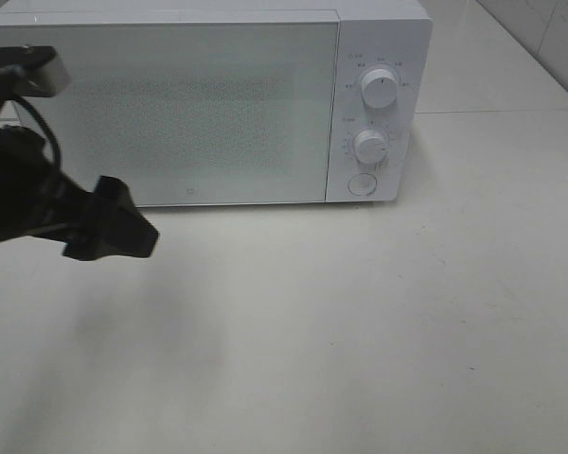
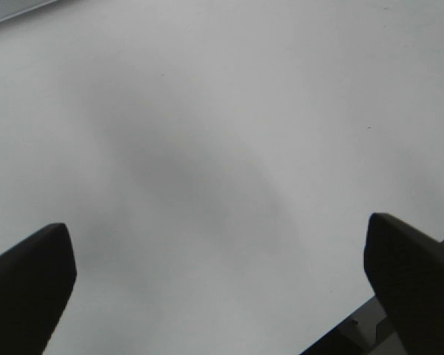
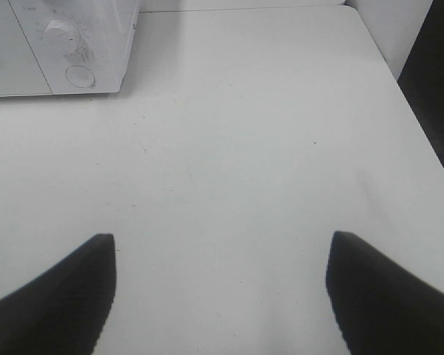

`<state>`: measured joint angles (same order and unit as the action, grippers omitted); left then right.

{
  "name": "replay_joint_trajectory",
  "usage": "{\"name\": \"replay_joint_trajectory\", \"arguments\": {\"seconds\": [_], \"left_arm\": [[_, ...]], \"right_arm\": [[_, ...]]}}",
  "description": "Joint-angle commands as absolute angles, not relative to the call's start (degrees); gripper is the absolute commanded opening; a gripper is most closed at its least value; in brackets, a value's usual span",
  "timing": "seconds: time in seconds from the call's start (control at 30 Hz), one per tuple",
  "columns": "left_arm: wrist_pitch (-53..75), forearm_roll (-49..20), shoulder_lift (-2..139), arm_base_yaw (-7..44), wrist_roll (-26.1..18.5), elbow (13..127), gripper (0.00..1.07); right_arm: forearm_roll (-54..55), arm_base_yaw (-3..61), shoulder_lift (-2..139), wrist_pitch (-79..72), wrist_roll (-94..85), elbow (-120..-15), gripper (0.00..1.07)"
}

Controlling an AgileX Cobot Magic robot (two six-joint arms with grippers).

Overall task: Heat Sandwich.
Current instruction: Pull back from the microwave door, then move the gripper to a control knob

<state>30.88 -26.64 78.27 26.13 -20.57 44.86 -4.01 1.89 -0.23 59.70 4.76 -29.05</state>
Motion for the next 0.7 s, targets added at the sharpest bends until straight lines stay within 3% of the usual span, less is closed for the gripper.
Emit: {"name": "replay_joint_trajectory", "arguments": {"seconds": [0.03, 0.07, 0.2, 0.23, 0.43, 0.7], "left_arm": [[35.8, -22.5, 75.3, 22.5, -16.7, 44.8, 0.99], [39.4, -19.3, 73.1, 19.8, -13.6, 44.8, 0.99], [43.9, -13.3, 69.8, 16.5, -9.3, 44.8, 0.99], [47.1, -8.9, 67.7, 14.9, -5.8, 44.8, 0.99], [56.1, 1.9, 61.0, 13.3, 4.0, 44.7, 0.99], [60.6, 4.6, 52.8, 13.3, 4.4, 42.9, 0.99]], "right_arm": [[-4.0, 1.4, -1.8, 59.5, 5.0, -28.9, 0.75], [-4.0, 1.4, -1.8, 59.5, 5.0, -28.9, 0.75], [-4.0, 1.4, -1.8, 59.5, 5.0, -28.9, 0.75], [-4.0, 1.4, -1.8, 59.5, 5.0, -28.9, 0.75], [-4.0, 1.4, -1.8, 59.5, 5.0, -28.9, 0.75], [-4.0, 1.4, -1.8, 59.5, 5.0, -28.9, 0.75]]}}
